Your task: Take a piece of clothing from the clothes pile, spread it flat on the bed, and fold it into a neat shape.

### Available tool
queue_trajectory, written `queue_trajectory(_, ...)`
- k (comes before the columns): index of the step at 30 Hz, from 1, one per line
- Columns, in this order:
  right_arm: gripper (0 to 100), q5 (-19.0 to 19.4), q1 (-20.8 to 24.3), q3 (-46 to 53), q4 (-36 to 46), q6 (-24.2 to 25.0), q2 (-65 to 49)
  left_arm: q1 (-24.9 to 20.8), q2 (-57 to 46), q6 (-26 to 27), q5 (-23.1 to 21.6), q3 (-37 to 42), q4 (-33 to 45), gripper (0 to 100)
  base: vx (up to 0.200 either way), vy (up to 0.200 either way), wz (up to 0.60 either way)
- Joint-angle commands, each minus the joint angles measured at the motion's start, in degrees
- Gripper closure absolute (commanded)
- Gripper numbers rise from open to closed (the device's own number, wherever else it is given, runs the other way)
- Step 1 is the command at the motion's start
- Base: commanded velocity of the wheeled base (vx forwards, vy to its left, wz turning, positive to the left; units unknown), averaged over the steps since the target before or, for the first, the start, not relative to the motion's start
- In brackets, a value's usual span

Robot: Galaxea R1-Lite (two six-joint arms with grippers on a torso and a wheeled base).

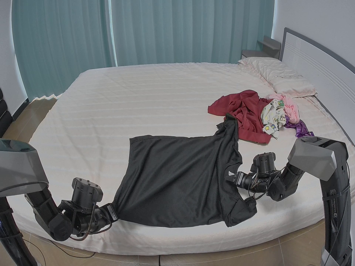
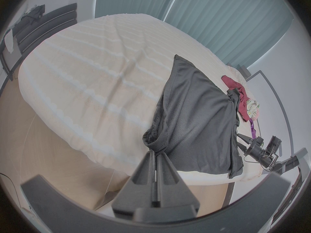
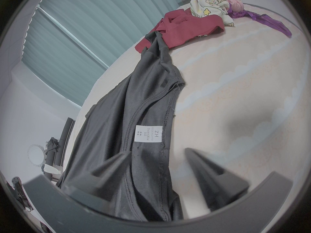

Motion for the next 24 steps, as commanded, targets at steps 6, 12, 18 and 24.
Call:
queue_trajectory(6,100,-1.96,-1.68,-4.37,-0.62,4.79,0.79,0.07,2.12,-0.02,0.08,0.18,-0.09,100,0.000,0.000,0.00)
queue_trajectory(12,100,-2.66,-5.02,-8.94,-0.45,4.97,-2.20,0.16,3.62,-0.02,0.08,0.18,-0.26,100,0.000,0.000,0.00)
queue_trajectory(18,100,-2.58,-6.87,-14.83,-0.01,4.70,-2.82,0.16,5.37,0.07,-0.01,0.00,-0.62,100,0.000,0.000,0.00)
queue_trajectory(24,100,-2.49,-7.57,-23.79,1.14,4.44,0.08,0.25,7.40,-0.02,-0.01,0.09,-2.11,100,0.000,0.000,0.00)
